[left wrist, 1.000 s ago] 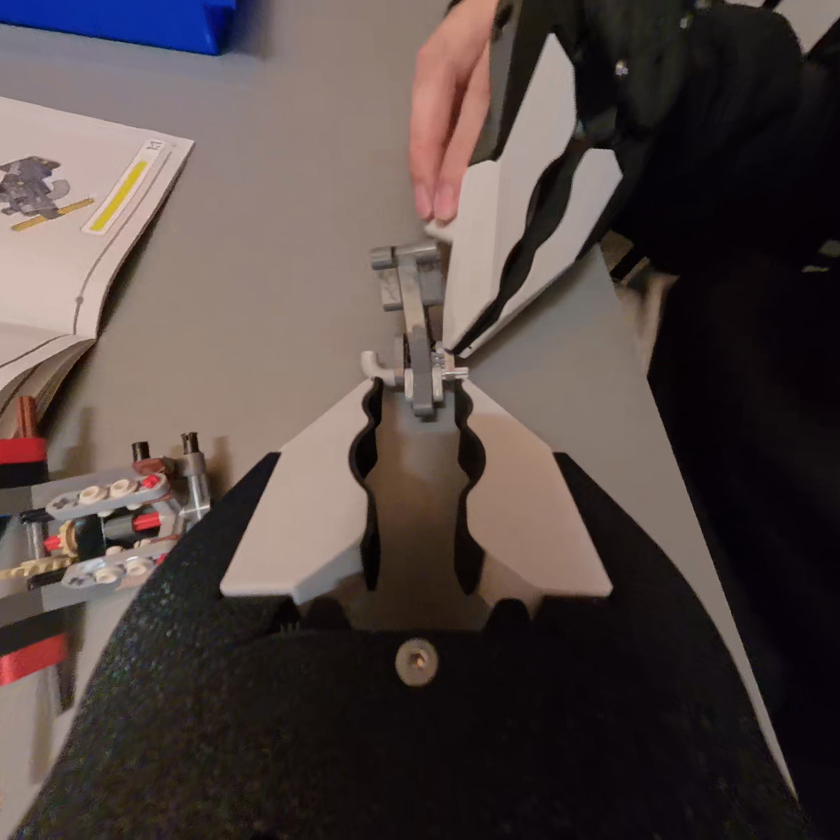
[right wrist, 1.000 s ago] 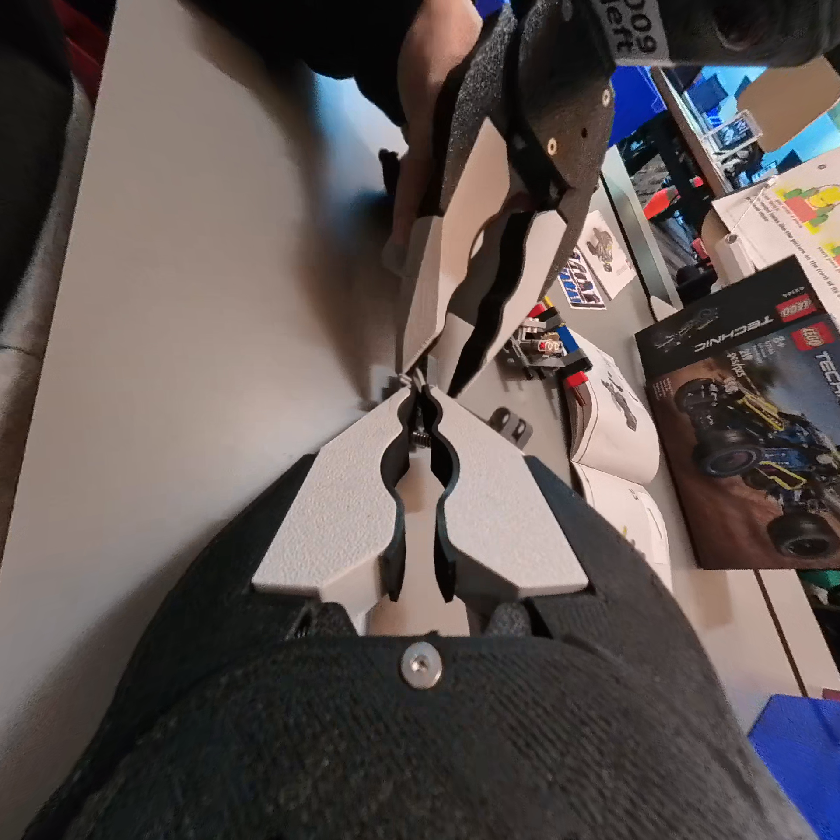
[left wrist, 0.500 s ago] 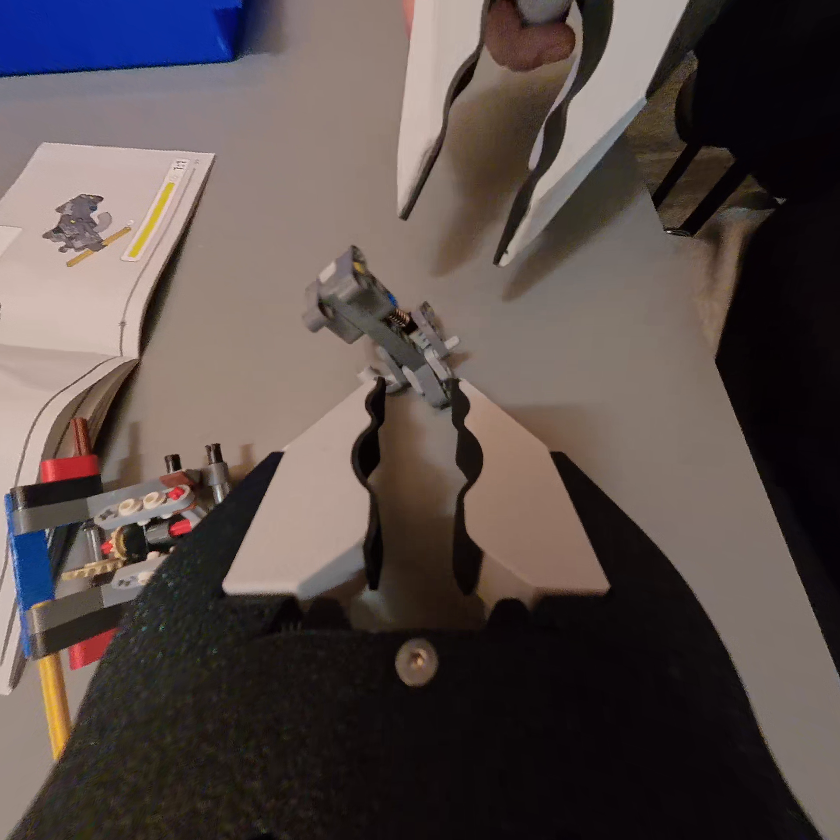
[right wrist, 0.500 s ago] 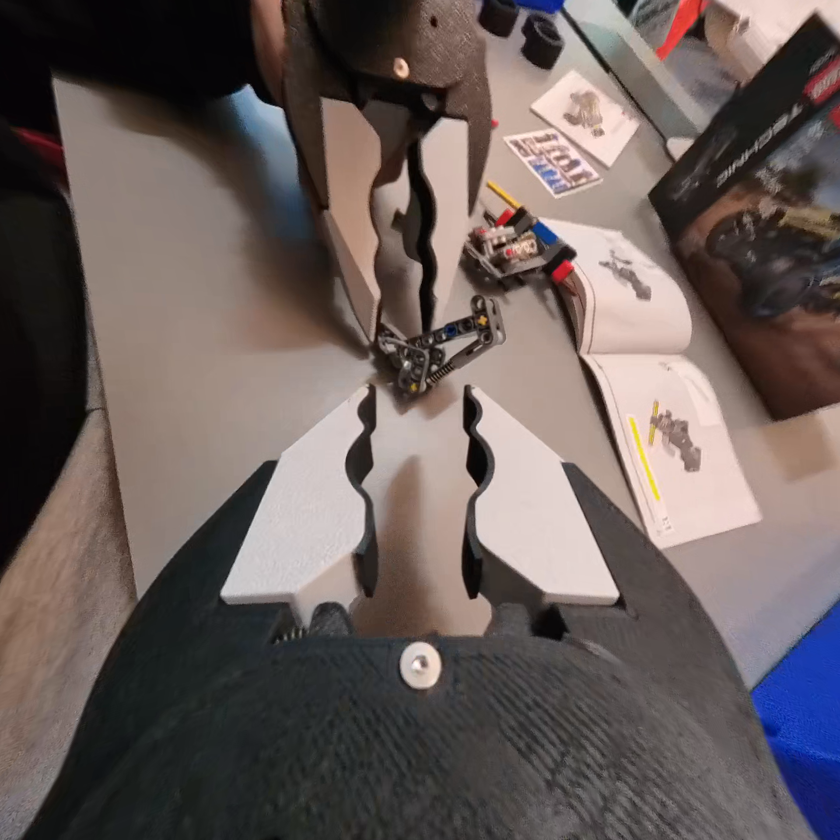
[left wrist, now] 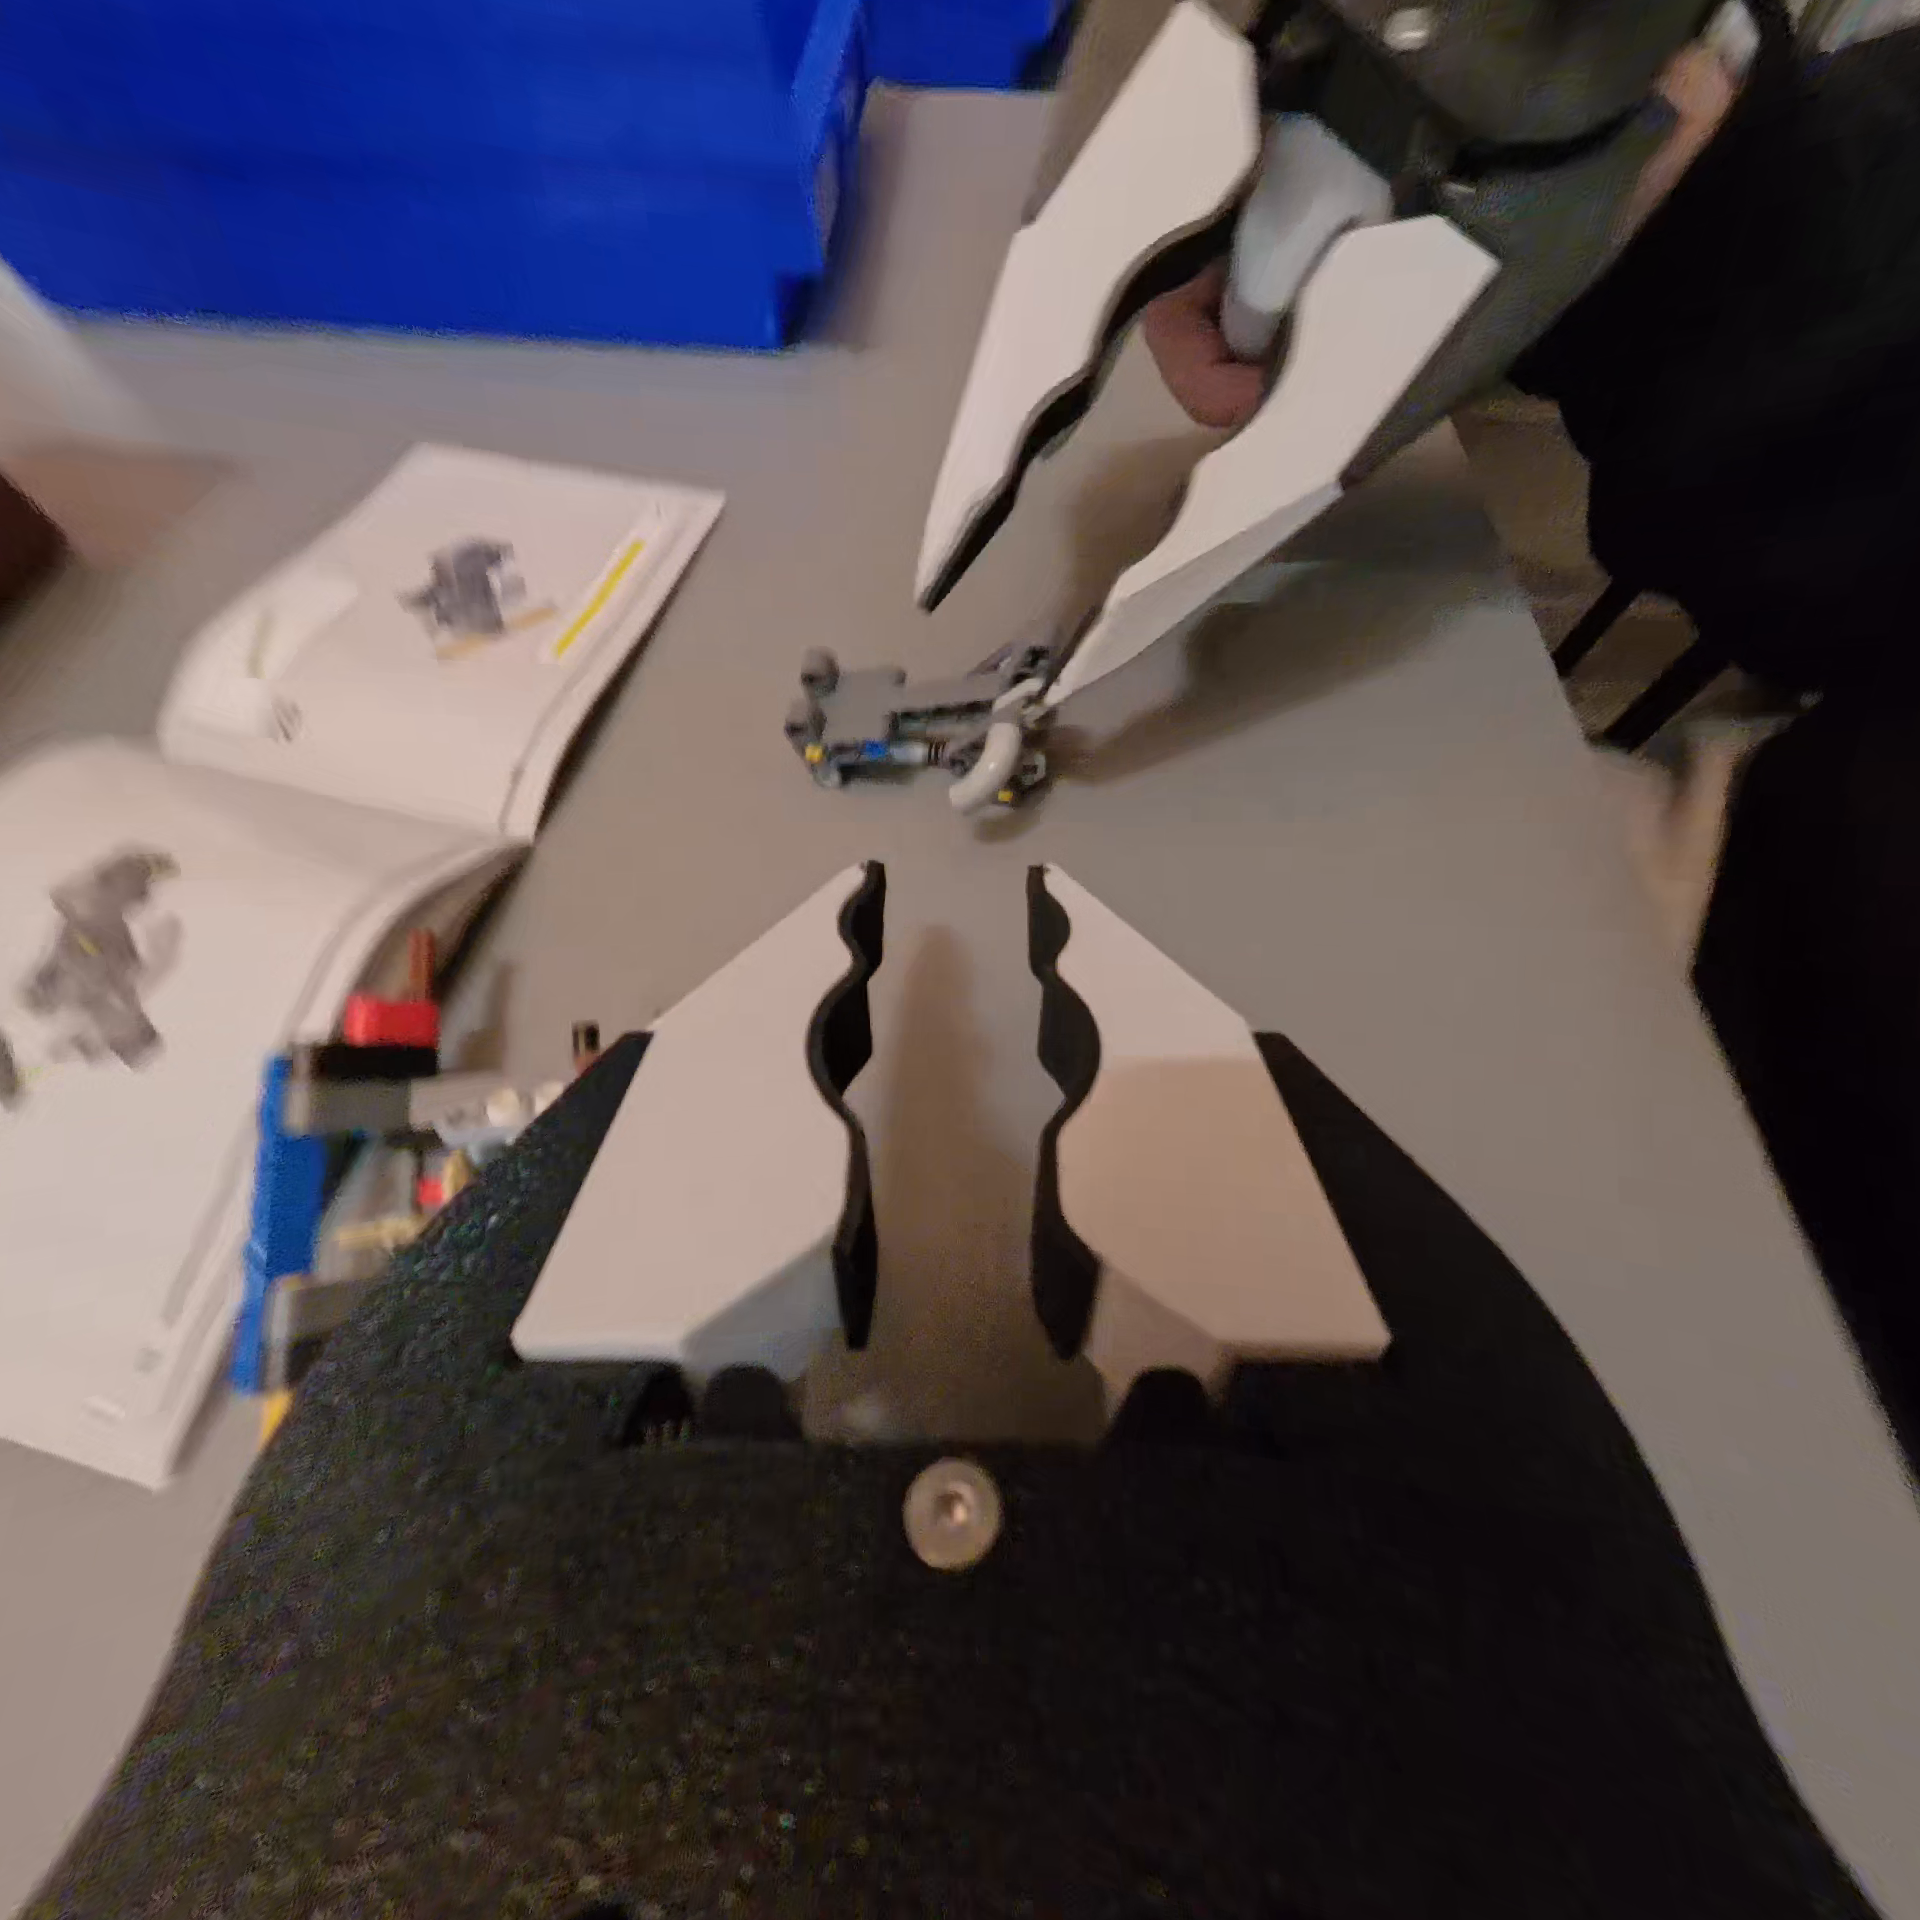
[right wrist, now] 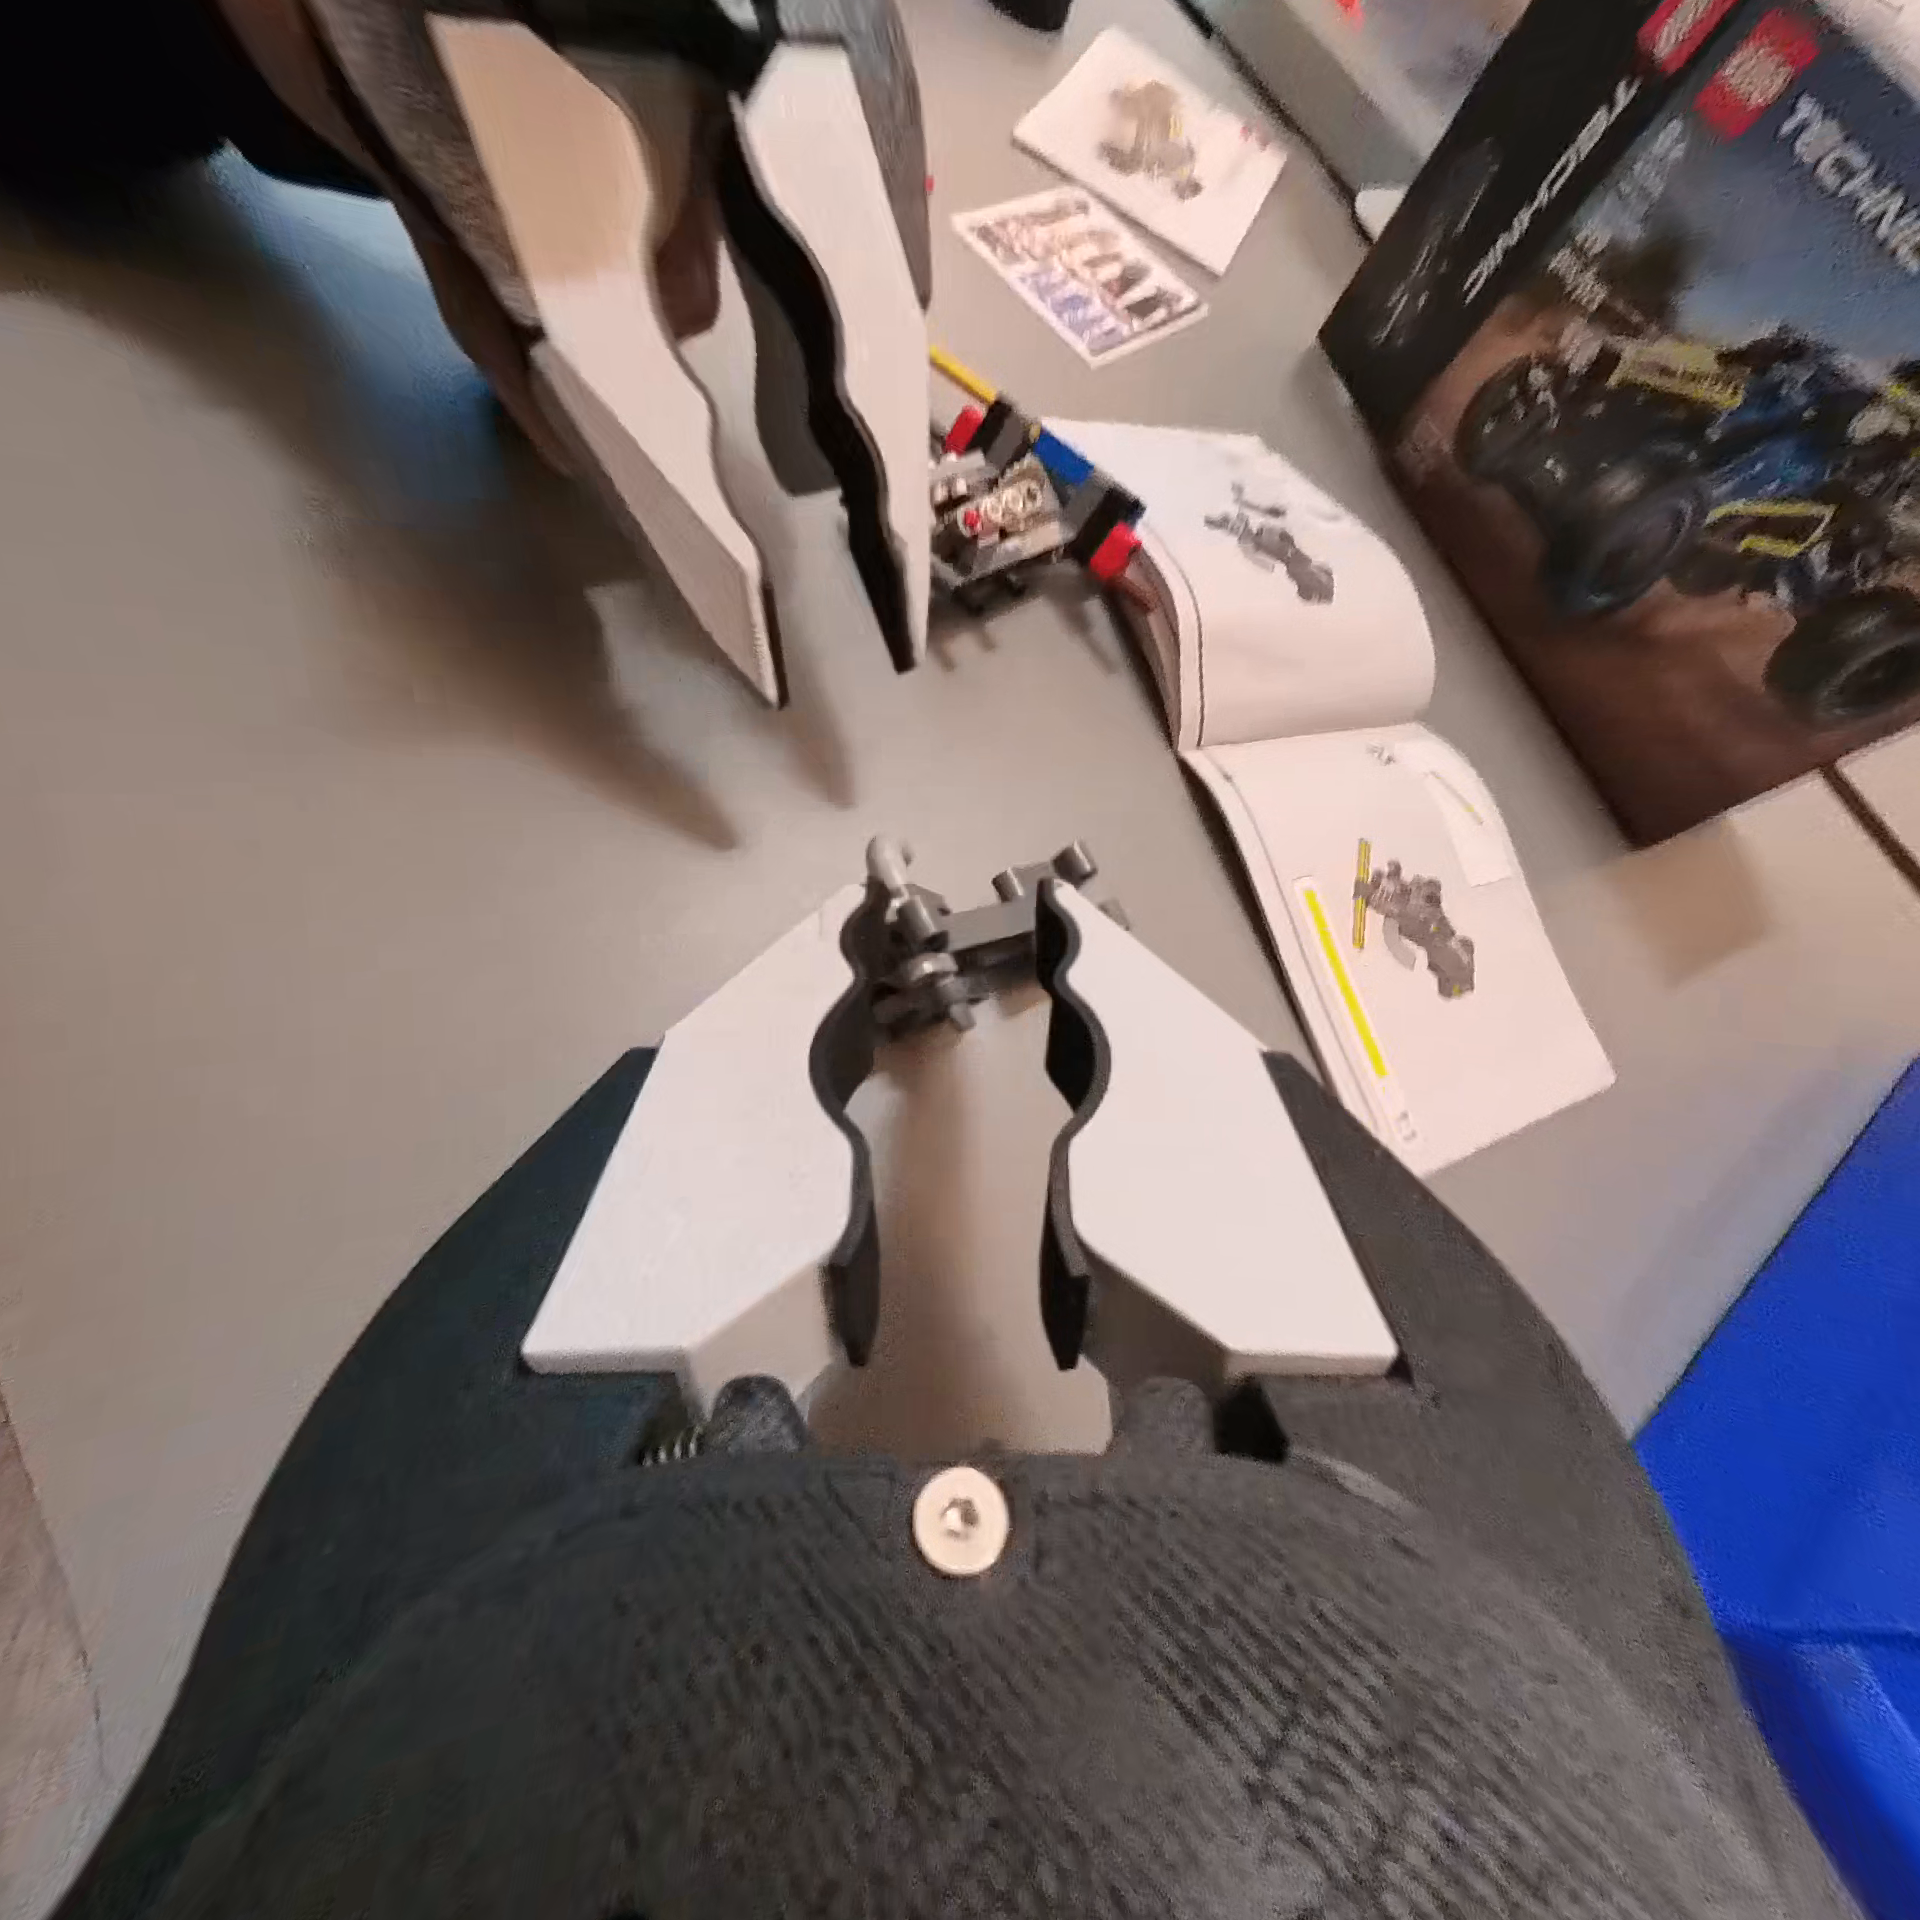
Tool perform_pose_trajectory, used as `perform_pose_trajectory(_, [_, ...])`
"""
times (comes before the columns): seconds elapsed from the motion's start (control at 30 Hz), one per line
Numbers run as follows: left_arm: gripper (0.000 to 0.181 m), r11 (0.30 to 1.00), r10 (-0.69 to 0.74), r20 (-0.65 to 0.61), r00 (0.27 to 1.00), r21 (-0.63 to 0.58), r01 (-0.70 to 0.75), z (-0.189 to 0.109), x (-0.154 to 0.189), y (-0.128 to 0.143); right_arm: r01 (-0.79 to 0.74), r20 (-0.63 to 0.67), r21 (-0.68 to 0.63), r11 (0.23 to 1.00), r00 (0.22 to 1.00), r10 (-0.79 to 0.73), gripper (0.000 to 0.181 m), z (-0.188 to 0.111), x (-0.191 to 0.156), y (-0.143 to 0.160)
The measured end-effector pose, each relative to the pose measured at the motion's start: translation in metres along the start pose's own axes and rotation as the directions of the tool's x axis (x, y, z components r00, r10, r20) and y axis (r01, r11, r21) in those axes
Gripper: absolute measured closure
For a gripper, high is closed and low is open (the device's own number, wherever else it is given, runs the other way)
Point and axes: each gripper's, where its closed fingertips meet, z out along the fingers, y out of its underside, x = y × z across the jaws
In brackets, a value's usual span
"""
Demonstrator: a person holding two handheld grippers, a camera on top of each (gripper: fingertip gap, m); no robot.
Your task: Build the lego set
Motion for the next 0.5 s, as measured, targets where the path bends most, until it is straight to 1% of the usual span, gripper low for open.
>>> perform_pose_trajectory(0.03, [0.157, 0.996, 0.086, 0.009, 0.996, 0.004, -0.086, 0.001, 0.003, -0.003, 0.0, 0.012, -0.015, 1.0, 1.0, 0.0, 0.155, -0.004, -0.003, 0.002])
perform_pose_trajectory(0.1, [0.156, 0.981, 0.193, 0.022, 0.981, -0.012, -0.193, 0.006, 0.007, -0.005, 0.036, 0.056, -0.023, 0.999, 0.998, -0.035, 0.159, -0.014, -0.011, 0.004])
perform_pose_trajectory(0.17, [0.155, 0.972, 0.237, 0.026, 0.971, 0.006, -0.237, 0.012, 0.008, -0.013, 0.067, 0.037, -0.003, 0.998, 0.997, -0.067, 0.159, -0.021, -0.003, 0.007])
perform_pose_trajectory(0.23, [0.158, 0.962, 0.27, 0.023, 0.963, 0.031, -0.271, 0.02, 0.01, -0.021, 0.093, 0.023, 0.022, 0.995, 0.995, -0.093, 0.159, -0.024, 0.005, 0.009])
perform_pose_trajectory(0.3, [0.16, 0.948, 0.317, 0.048, 0.947, 0.003, -0.318, 0.029, 0.004, -0.022, 0.146, 0.043, 0.042, 0.988, 0.988, -0.148, 0.161, -0.022, 0.007, 0.014])
perform_pose_trajectory(0.37, [0.159, 0.941, 0.337, 0.018, 0.941, -0.044, -0.336, 0.037, 0.004, -0.016, 0.188, 0.058, 0.055, 0.981, 0.98, -0.191, 0.16, -0.016, 0.01, 0.022])
perform_pose_trajectory(0.43, [0.157, 0.933, 0.355, 0.009, 0.935, -0.063, -0.354, 0.041, 0.005, -0.014, 0.208, 0.095, 0.084, 0.975, 0.972, -0.215, 0.16, -0.011, 0.006, 0.028])
perform_pose_trajectory(0.5, [0.16, 0.93, 0.361, 0.012, 0.932, -0.078, -0.36, 0.044, 0.005, -0.013, 0.228, 0.124, 0.127, 0.965, 0.962, -0.243, 0.162, -0.007, 0.001, 0.028])
